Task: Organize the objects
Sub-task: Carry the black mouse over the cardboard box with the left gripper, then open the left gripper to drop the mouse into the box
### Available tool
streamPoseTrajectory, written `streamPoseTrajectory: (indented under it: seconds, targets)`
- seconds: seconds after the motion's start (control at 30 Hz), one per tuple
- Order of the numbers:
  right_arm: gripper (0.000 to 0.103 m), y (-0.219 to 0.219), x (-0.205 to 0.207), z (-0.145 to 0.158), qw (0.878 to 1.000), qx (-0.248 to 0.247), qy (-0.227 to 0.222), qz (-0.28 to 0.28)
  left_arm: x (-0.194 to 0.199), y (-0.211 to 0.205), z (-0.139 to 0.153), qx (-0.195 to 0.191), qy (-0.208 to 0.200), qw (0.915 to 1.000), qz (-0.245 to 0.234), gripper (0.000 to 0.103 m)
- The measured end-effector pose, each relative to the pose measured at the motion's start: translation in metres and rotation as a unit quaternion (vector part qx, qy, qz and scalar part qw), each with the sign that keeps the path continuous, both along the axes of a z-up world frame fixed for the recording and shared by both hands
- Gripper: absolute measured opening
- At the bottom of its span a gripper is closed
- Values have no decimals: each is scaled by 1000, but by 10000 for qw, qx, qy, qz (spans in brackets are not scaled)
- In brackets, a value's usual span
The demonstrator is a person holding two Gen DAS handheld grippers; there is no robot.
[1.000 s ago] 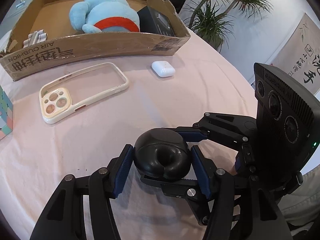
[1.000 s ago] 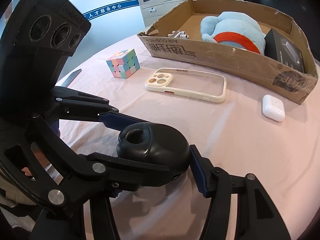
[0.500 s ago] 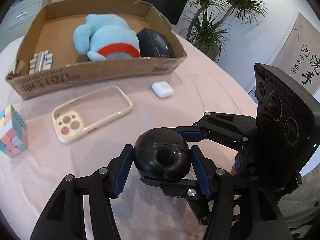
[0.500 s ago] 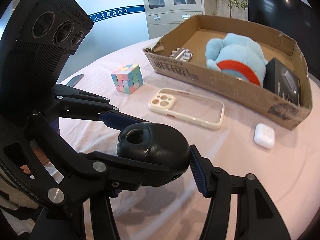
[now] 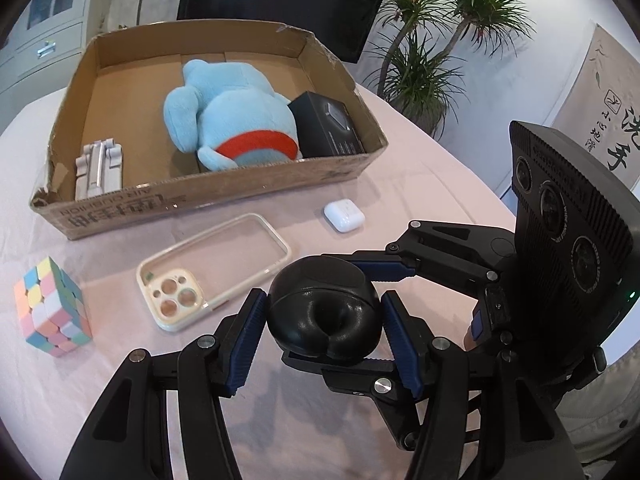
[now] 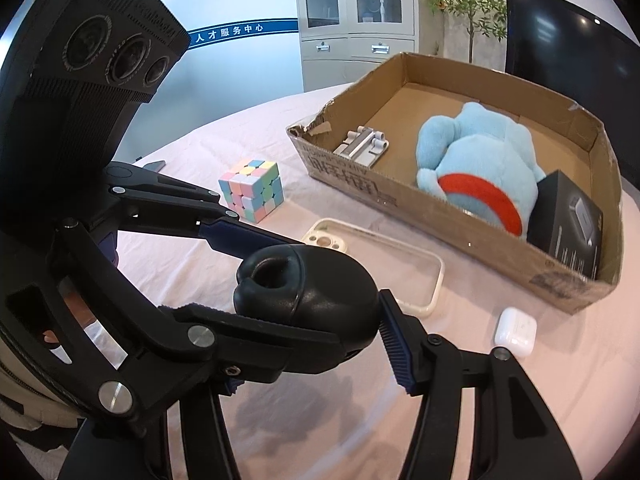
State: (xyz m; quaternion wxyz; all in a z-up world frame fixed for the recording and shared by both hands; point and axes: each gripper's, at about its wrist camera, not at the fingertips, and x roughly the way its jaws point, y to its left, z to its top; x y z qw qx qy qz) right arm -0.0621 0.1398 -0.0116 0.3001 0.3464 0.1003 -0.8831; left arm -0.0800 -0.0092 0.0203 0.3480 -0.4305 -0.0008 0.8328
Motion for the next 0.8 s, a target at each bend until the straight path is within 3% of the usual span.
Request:
streamPoseTrajectory:
  seconds: [0.47,0.8]
  targets:
    - [54,-19,-46,24,9991,159,354,194,-44,-18,27,-1,379,9990,232,57]
    - [54,-39,-101,38,9975,233,519,420,-95,-42,40,81,530,9975,469,57]
